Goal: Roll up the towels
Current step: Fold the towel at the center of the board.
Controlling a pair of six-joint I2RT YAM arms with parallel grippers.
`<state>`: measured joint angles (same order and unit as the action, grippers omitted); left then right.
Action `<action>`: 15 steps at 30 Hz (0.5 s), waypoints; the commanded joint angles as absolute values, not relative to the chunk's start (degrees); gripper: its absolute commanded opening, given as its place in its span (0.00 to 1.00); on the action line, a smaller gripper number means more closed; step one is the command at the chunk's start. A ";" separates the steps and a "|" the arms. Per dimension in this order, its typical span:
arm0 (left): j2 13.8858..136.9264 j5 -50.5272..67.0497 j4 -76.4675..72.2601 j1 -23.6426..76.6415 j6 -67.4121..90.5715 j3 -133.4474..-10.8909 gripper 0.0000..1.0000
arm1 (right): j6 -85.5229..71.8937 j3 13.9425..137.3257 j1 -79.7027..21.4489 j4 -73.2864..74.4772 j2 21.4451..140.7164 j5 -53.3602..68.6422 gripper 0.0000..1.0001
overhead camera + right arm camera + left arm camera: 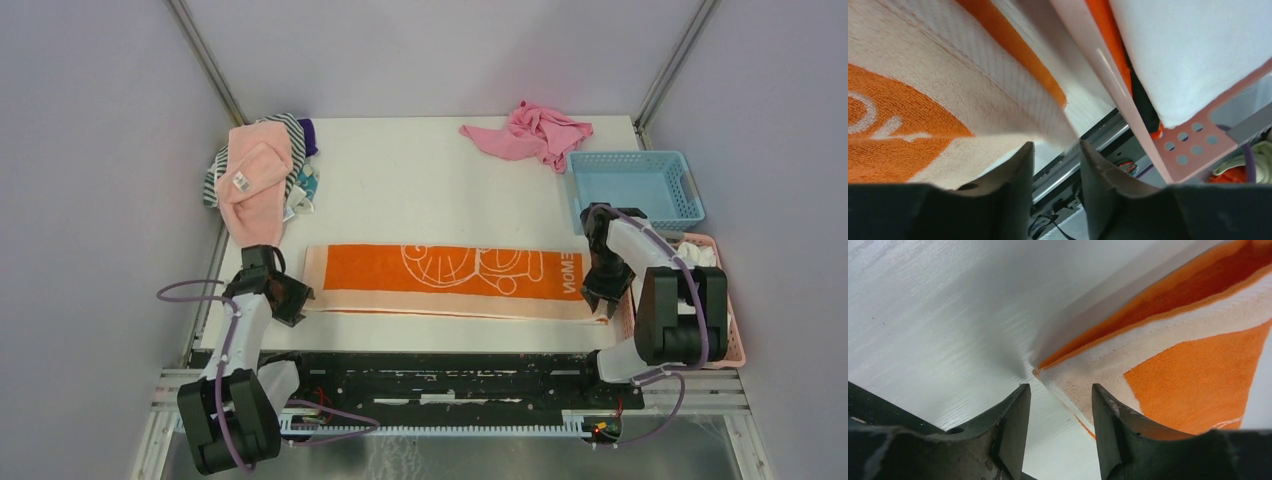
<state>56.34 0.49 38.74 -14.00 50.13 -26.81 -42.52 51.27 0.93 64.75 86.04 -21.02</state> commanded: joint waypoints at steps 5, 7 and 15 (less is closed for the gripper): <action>53.61 -3.05 41.57 -14.29 47.01 -37.80 0.67 | -42.22 58.14 1.20 71.83 76.38 -24.39 0.64; 53.61 -3.52 41.93 -14.20 44.56 -41.49 0.71 | -40.60 60.20 1.14 72.27 74.19 -24.09 0.67; 61.41 -5.41 37.16 0.29 42.36 -48.75 0.71 | -29.62 55.70 1.02 53.91 63.18 -2.68 1.00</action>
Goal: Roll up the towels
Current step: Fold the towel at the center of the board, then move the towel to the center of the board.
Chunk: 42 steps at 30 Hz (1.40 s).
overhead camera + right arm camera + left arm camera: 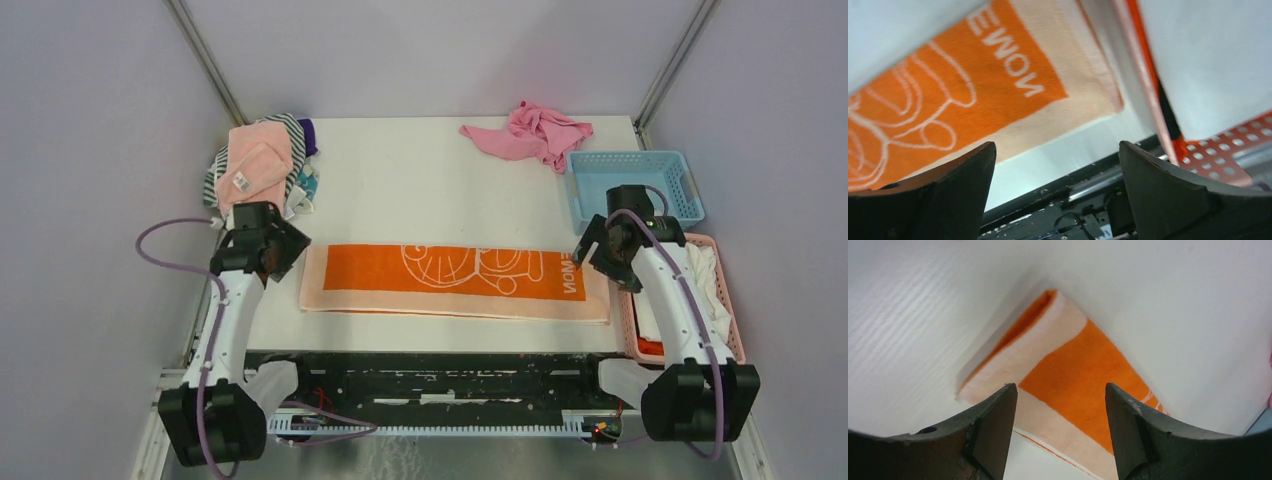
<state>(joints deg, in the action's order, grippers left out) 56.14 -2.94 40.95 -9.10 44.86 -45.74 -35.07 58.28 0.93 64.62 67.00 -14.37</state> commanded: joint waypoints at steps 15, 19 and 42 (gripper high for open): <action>89.89 -11.18 27.66 3.98 40.40 -50.81 0.57 | -24.45 50.36 -1.23 39.66 73.50 8.78 0.94; 93.98 -7.85 27.78 -5.53 37.75 -50.75 0.55 | -24.16 51.34 -4.45 36.51 77.86 11.48 0.91; 90.73 -5.56 30.79 -5.81 28.99 -51.44 0.67 | -27.19 46.21 -5.40 36.68 85.25 4.87 0.86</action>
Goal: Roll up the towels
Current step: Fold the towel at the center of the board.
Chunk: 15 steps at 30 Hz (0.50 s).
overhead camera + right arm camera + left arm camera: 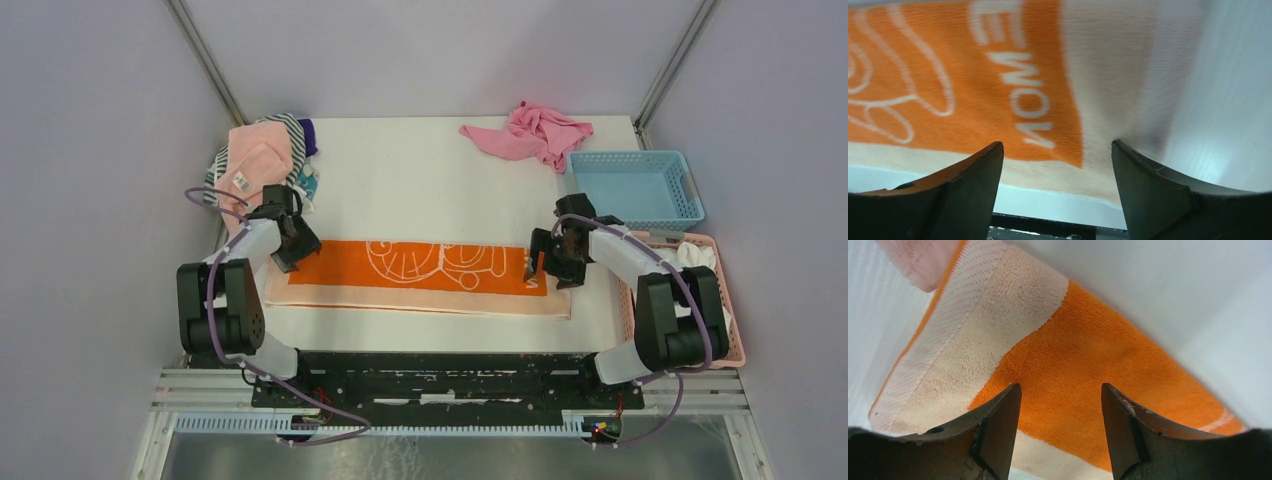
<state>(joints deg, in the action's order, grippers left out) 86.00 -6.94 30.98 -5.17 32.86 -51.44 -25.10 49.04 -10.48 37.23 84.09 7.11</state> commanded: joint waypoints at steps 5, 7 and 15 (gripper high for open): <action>92.05 -4.60 31.16 -7.16 28.51 -51.62 0.67 | -27.12 47.24 -2.01 37.47 85.92 5.63 0.87; 90.30 -4.81 30.85 -7.20 28.31 -51.35 0.67 | -25.75 49.35 -2.02 39.63 83.31 4.58 0.87; 80.59 -4.10 31.02 -6.36 22.56 -52.48 0.71 | -23.39 53.40 -2.00 46.93 79.13 -6.84 0.82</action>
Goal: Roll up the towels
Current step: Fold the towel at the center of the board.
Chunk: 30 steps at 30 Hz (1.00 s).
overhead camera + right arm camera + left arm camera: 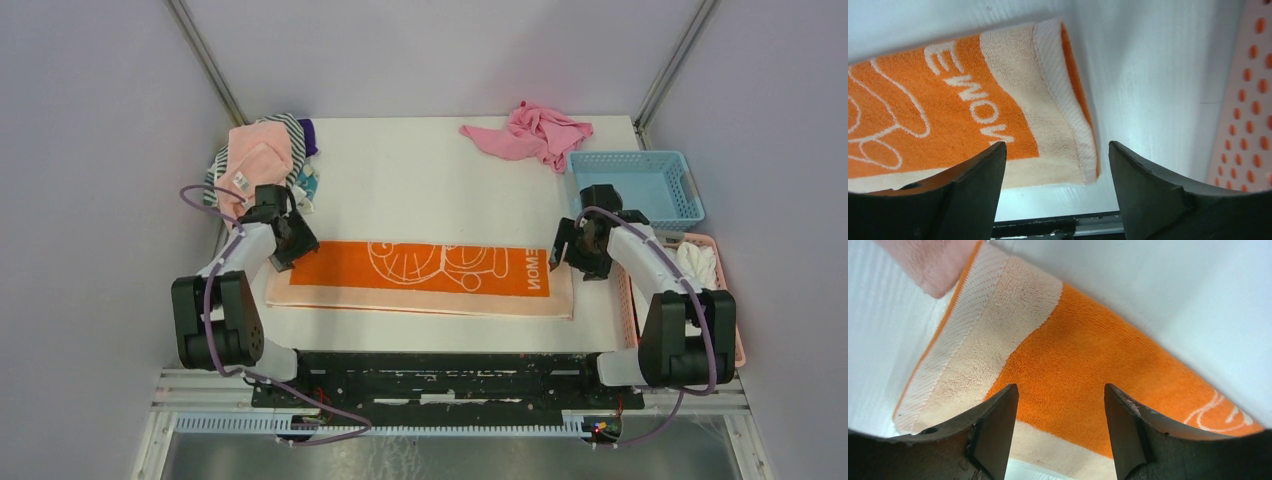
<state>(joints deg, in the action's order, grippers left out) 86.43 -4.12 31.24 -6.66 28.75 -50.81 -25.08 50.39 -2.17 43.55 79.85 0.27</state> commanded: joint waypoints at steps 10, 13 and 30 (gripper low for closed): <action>76.53 -5.82 30.62 -3.52 20.65 -52.76 0.75 | -23.06 51.09 -2.01 42.00 86.66 -4.50 0.65; 76.81 -5.06 30.73 -3.47 20.73 -52.98 0.74 | -23.51 50.20 -2.02 41.31 89.64 -3.63 0.61; 75.60 -4.55 30.50 -3.54 21.14 -52.40 0.74 | -24.46 50.37 -1.85 42.22 97.43 -0.37 0.13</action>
<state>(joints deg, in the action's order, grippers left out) 77.62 -4.43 31.27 -3.62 23.38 -50.85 -23.88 52.80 -1.50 43.88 94.37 1.61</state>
